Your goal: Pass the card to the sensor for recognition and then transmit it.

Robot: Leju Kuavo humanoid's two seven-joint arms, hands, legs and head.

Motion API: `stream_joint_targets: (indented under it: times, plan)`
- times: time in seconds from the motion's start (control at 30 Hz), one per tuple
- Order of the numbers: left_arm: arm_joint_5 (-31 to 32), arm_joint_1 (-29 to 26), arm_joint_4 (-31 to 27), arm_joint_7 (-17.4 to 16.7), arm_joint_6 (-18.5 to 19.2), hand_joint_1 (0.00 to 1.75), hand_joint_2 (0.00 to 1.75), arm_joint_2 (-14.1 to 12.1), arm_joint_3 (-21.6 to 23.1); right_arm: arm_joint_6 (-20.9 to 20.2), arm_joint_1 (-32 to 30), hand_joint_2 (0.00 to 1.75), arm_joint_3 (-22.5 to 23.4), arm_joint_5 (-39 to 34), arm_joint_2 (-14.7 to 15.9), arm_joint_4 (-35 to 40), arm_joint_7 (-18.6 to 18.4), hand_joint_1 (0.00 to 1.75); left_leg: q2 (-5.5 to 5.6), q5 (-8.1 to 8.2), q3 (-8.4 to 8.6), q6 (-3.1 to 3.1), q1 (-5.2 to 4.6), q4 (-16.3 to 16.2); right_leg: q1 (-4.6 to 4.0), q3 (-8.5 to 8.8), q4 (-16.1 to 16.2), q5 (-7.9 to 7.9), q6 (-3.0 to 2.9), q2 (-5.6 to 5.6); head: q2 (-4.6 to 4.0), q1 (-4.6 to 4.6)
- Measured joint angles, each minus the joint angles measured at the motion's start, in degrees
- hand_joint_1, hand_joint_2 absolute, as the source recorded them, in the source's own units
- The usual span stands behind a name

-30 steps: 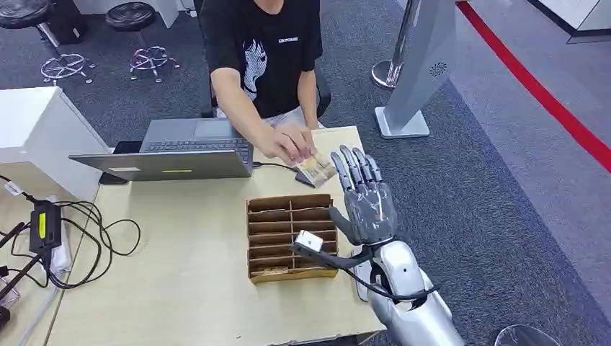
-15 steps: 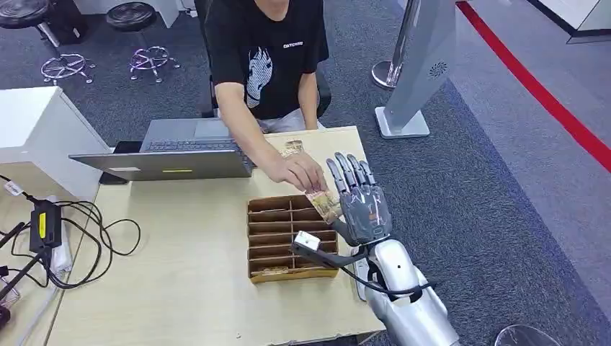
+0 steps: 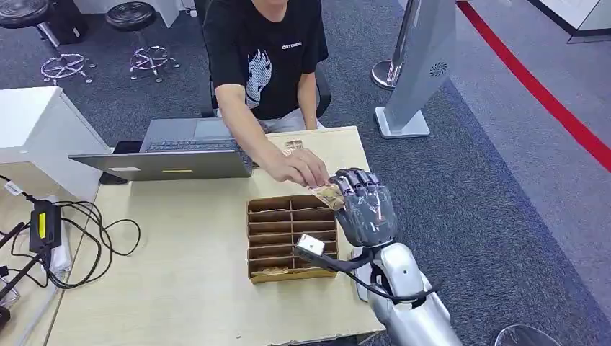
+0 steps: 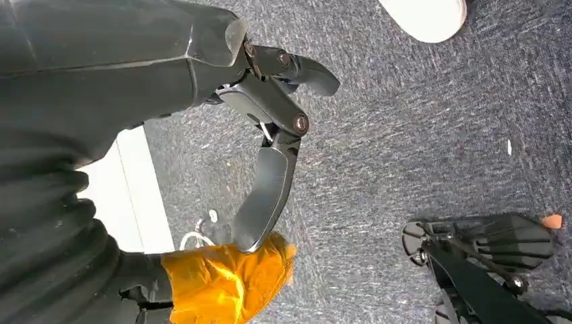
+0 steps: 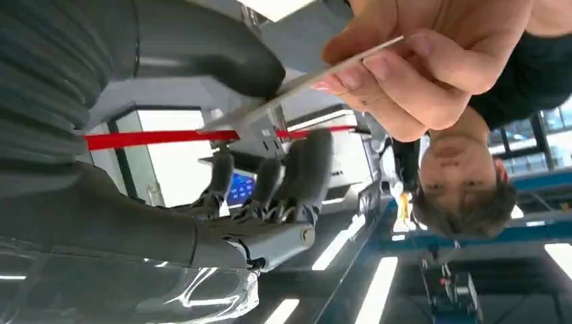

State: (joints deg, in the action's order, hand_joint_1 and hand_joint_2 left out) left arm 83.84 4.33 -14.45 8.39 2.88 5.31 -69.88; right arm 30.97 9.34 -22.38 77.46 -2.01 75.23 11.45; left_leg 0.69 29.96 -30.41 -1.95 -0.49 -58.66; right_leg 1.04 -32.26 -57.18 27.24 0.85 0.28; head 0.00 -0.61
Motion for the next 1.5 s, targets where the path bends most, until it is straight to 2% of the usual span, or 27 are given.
stream_joint_targets:
  times: [0.53, 0.77, 0.87, 1.0, 1.1, 1.23, 1.4, 1.5]
  plan:
    - [-0.09, 0.0, 0.02, 0.0, -0.09, 0.0, 1.75, 0.0, -0.02, 3.74, -2.51, 1.75, 1.16, -0.18, -0.46, 6.67, 1.81, 1.75, 0.0, 0.0, 0.01, 0.0, 0.0, 0.0, 0.0, 0.0, 0.0, 0.0, 0.0, 0.0, 0.0, 0.0]
    - [-1.44, -0.1, 0.02, -0.04, -0.61, 0.0, 1.75, 0.0, -0.13, 3.28, -6.47, 1.75, 4.83, -0.72, -0.15, 10.45, -0.37, 1.75, 0.0, 0.0, 0.01, 0.0, -0.01, 0.0, 0.0, 0.0, 0.01, 0.0, 0.0, 0.0, 0.0, -0.02]
    - [-2.27, -0.13, 0.02, -0.11, -1.03, 0.0, 1.75, 0.02, -0.41, 0.8, -8.91, 1.75, 7.9, -1.66, 0.22, 11.99, -1.22, 1.75, 0.0, 0.01, 0.01, -0.01, -0.01, 0.0, 0.01, 0.0, 0.03, 0.0, 0.0, -0.01, 0.0, 0.0]
    - [-3.32, -0.25, 0.02, -0.11, -1.38, 0.0, 1.75, 0.02, -1.31, -6.09, -11.89, 1.75, 12.73, -2.03, 1.46, 12.89, -3.13, 1.75, 0.0, 0.02, -0.01, -0.02, -0.02, 0.0, 0.01, 0.01, 0.08, 0.0, 0.01, -0.02, 0.0, -0.02]
    - [-3.76, -0.28, 0.02, -0.11, -1.68, 0.0, 1.75, 0.02, -1.86, -9.42, -13.66, 1.75, 16.1, -3.76, 2.68, 12.89, -3.39, 1.75, 0.0, 0.02, -0.02, -0.03, -0.02, 0.0, 0.01, 0.01, 0.1, 0.0, 0.01, -0.02, 0.0, 0.0]
    - [-4.0, -0.31, 0.02, -0.11, -1.77, 0.0, 1.75, 0.02, -2.49, -10.54, -15.35, 1.75, 19.39, -4.87, 4.09, 12.89, -2.97, 1.75, -0.01, 0.03, -0.02, -0.03, -0.02, 0.0, 0.01, 0.01, 0.11, 0.0, 0.01, -0.02, 0.0, -0.02]
    - [-4.17, -0.29, 0.02, -0.11, -1.84, 0.0, 1.75, 0.04, -2.86, -11.24, -16.07, 1.75, 20.87, -5.07, 4.79, 13.05, -2.95, 1.75, -0.01, 0.03, 0.0, -0.03, -0.01, 0.0, 0.0, 0.0, 0.11, 0.0, 0.01, -0.01, 0.0, -0.02]
    - [-4.48, -0.32, 0.02, -0.11, -2.05, 0.0, 1.75, 0.09, -3.15, -14.98, -17.25, 1.75, 21.68, -10.5, 5.71, 13.86, -0.34, 1.75, 0.01, 0.03, 0.0, -0.03, -0.01, 0.0, 0.0, 0.01, 0.12, 0.0, 0.01, -0.03, 0.0, 0.0]
